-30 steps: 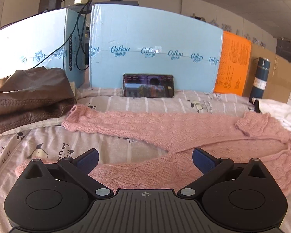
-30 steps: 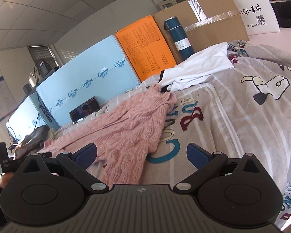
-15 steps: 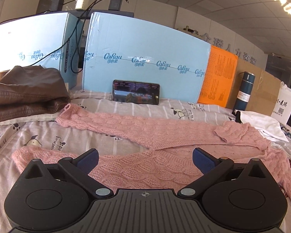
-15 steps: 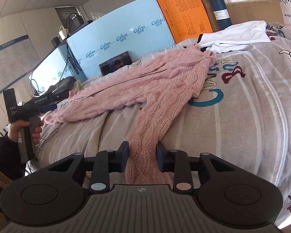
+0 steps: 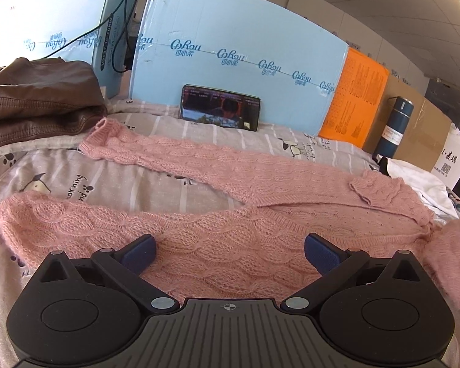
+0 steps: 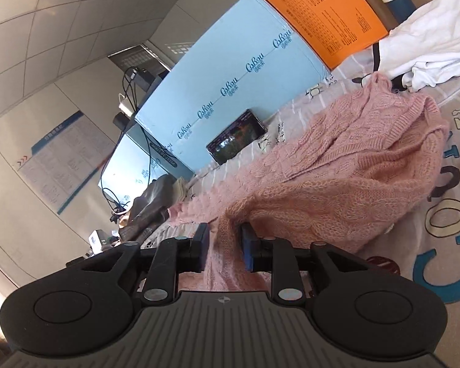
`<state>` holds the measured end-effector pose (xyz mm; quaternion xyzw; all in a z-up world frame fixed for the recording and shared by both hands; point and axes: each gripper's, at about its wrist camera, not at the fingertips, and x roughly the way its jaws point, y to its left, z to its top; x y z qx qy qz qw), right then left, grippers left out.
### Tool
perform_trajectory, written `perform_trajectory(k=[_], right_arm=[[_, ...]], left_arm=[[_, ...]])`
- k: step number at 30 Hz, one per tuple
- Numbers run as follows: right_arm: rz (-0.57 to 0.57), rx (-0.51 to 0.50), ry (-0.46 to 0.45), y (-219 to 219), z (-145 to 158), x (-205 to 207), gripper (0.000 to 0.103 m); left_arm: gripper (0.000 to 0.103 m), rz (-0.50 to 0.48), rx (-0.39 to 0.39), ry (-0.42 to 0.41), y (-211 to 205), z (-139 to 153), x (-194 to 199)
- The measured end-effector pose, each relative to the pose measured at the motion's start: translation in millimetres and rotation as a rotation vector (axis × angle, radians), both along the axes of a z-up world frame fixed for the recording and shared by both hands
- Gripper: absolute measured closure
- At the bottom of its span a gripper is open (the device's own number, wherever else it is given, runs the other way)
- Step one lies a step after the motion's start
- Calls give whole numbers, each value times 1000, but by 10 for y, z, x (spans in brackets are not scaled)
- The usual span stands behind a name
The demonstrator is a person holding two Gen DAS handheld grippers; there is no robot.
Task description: Fold clothes
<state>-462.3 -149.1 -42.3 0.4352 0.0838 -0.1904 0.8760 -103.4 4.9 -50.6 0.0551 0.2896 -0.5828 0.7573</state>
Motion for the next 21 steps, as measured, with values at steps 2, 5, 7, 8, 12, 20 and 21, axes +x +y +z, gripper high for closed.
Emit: perform_trajectory(k=[2, 5, 7, 8, 12, 20, 21], right_arm=[[19, 33, 7, -90, -25, 172, 56], [42, 56, 6, -168, -49, 369, 42], [52, 57, -7, -175, -74, 442, 39], [49, 62, -15, -184, -83, 462, 35], [65, 91, -47, -252, -76, 518, 28], [16, 7, -133, -250, 24, 288, 22], [-3, 5, -137, -257, 9, 217, 21]], left_arm=[[0, -1, -10, 12, 12, -2, 14], [0, -8, -36, 19, 39, 14, 9], [0, -20, -69, 5, 71, 52, -30], [0, -26, -86, -2, 87, 71, -49], [0, -44, -183, -21, 119, 195, -177], [0, -122, -189, -68, -66, 267, -393], [0, -134, -187, -66, -87, 268, -410]])
